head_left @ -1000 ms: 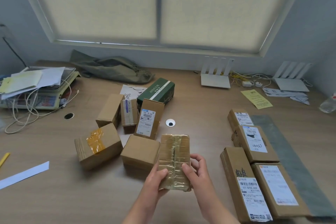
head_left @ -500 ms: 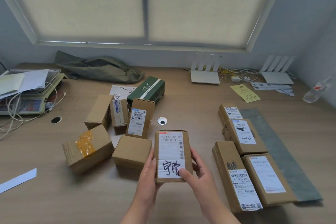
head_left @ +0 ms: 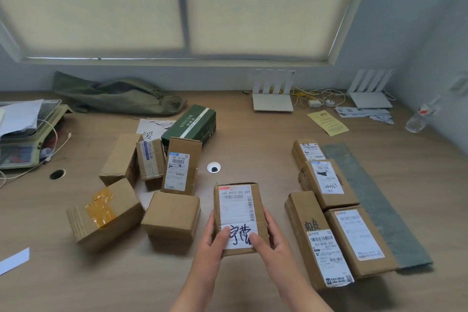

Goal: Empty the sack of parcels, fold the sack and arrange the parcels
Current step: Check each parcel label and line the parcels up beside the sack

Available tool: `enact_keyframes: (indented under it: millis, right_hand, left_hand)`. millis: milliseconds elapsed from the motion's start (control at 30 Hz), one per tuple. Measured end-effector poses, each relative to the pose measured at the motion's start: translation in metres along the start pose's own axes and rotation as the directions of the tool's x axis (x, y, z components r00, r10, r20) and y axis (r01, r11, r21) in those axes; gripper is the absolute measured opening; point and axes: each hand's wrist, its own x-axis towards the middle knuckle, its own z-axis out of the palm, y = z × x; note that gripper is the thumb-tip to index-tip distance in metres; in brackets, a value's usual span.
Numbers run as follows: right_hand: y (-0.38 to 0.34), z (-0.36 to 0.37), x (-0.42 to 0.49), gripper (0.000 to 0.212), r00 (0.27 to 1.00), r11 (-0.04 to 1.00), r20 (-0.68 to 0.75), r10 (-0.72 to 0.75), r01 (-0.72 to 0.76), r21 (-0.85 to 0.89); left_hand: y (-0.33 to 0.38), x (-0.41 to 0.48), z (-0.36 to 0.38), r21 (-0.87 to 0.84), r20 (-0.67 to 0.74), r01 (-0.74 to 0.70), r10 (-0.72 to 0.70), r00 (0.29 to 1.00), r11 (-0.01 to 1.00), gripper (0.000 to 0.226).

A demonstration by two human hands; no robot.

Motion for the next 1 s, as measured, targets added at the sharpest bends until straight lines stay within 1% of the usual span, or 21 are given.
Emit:
enact_keyframes:
  millis: [133,267,333,433,633,767,1000]
  right_hand:
    - [-0.010,-0.003,0.014,0.056,0.999,1.000,-0.041,0.013,-0.013,-0.009]
    - [-0.014,-0.011,0.032,0.052,0.996,0.999,-0.084,0.009,-0.013,-0.051]
    - [-0.017,-0.020,0.044,0.048,0.995,0.998,-0.095,0.009,-0.015,-0.063]
    - [-0.023,-0.039,0.064,0.046,0.995,0.997,-0.099,0.020,-0.027,-0.071]
    - [-0.031,-0.086,0.120,0.043,0.991,0.992,-0.130,-0.004,-0.012,-0.124]
    - [-0.037,-0.115,0.163,0.040,0.987,0.975,-0.155,-0.049,0.014,-0.224]
    - [-0.032,-0.155,0.223,0.034,0.978,0.897,-0.188,-0.093,0.001,-0.442]
  left_hand:
    - [0.000,0.016,0.003,0.042,0.013,-0.006,0.006,1.000,0.999,0.050]
    - [0.000,0.037,0.008,0.090,0.033,-0.001,-0.002,0.999,0.996,0.051]
    - [0.000,0.050,0.016,0.102,0.025,0.010,-0.012,1.000,0.995,0.046]
    - [-0.003,0.073,0.032,0.105,-0.008,0.038,-0.038,0.999,0.994,0.040]
    - [-0.018,0.134,0.071,0.072,-0.149,0.128,-0.116,0.982,0.989,0.036]
    - [-0.024,0.177,0.099,0.079,-0.172,0.140,-0.125,0.977,0.987,0.036]
    - [-0.046,0.242,0.128,0.233,-0.203,0.187,-0.140,0.969,0.954,0.036]
